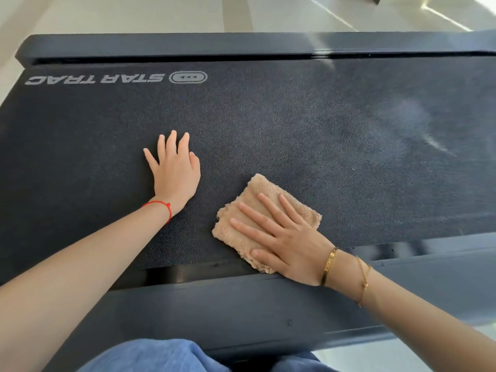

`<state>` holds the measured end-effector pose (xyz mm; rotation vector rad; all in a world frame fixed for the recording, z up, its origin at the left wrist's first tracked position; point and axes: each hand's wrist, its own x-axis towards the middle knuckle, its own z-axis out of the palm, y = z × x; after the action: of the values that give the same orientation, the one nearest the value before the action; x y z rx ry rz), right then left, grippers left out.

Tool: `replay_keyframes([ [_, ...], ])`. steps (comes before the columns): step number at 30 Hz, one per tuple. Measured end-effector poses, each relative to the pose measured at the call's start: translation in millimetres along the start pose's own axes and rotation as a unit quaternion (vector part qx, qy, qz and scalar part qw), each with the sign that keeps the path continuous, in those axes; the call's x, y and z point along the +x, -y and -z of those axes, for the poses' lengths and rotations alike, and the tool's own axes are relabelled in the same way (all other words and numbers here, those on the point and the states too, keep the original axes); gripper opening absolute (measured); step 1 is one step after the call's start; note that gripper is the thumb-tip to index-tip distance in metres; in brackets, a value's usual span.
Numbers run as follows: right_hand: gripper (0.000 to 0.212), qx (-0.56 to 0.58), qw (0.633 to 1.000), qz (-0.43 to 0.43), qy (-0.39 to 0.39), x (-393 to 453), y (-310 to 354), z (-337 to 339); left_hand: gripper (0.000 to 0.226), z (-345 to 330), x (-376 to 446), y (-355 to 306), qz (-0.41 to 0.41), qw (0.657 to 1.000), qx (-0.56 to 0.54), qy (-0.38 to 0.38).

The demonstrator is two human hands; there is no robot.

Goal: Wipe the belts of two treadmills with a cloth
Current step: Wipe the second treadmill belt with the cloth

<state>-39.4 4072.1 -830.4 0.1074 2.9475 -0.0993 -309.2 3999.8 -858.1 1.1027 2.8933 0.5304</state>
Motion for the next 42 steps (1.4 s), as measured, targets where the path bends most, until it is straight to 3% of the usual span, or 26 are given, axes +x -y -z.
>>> replay_keyframes([
  [3,0.058,-0.006,0.999,-0.03,0.009,-20.8,-24.7,-2.2,0.05,-1.4,-1.7,-5.8,-0.01,1.0,-0.003,0.009],
  [10,0.058,0.025,0.977,-0.213,0.01,-25.9,-79.3,2.7,0.051,-7.7,-0.1,-28.4,-0.035,0.999,-0.013,0.022],
  [17,0.057,0.023,0.988,-0.149,-0.02,18.1,-18.5,-2.1,0.051,-13.3,11.1,-49.4,-0.049,0.998,-0.011,0.033],
  [21,0.057,0.049,0.99,-0.131,-0.034,5.7,-21.9,-3.2,0.052,-15.5,14.4,-61.3,-0.079,0.996,0.0,0.045],
  [27,0.055,0.087,0.948,-0.301,-0.049,14.4,-93.3,6.1,0.054,-13.6,23.2,-66.9,-0.1,0.992,0.001,0.074],
  [29,0.055,0.09,0.942,-0.321,-0.043,28.1,-100.7,9.3,0.054,-14.2,25.8,-68.3,-0.105,0.991,0.004,0.081],
  [36,0.059,0.053,0.98,-0.186,-0.043,23.6,-67.8,0.9,0.052,-16.1,33.7,-86.6,-0.084,0.993,-0.017,0.078],
  [42,0.057,0.055,0.985,-0.154,-0.057,13.1,-128.0,2.5,0.053,-32.4,35.2,-101.5,-0.049,0.997,-0.018,0.057],
])
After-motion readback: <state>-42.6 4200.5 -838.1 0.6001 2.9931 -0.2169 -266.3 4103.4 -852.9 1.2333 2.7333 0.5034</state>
